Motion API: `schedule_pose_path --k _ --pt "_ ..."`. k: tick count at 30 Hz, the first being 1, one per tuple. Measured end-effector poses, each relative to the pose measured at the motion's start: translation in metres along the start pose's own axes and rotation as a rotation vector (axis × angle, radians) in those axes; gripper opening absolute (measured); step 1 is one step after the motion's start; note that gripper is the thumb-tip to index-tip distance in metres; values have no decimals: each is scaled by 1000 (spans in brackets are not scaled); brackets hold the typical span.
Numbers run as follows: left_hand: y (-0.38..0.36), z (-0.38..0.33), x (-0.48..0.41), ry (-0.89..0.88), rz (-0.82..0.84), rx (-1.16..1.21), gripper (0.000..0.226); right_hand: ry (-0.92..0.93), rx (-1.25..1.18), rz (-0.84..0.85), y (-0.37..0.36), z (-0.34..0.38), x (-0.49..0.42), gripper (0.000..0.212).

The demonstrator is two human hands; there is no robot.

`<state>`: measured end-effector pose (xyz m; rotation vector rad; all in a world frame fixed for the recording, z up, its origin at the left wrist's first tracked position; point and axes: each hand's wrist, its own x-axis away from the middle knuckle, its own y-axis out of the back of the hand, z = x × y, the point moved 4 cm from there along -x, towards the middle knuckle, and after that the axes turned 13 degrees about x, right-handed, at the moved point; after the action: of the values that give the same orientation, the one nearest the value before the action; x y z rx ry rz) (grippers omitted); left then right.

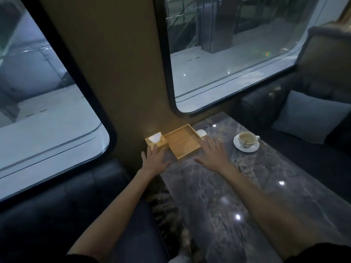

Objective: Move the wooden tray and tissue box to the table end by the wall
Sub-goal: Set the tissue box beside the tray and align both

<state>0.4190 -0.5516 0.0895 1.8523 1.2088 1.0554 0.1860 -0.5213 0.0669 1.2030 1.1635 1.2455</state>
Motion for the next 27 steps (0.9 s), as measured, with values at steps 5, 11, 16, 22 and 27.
schedule_pose_path --k 5,11,16,22,27 --pt "-17 -4 49 42 8 13 69 -12 -14 47 13 -2 61 87" --pt "-18 -3 67 25 -19 22 65 -10 -26 44 12 1 81 88" --pt "-10 12 60 4 -41 37 62 -3 0 47 9 17 67 87" --pt "-10 38 40 36 -1 78 61 28 9 87 -10 38 41 85" --pt "-11 66 16 63 17 146 58 26 10 100 -31 51 15 84"
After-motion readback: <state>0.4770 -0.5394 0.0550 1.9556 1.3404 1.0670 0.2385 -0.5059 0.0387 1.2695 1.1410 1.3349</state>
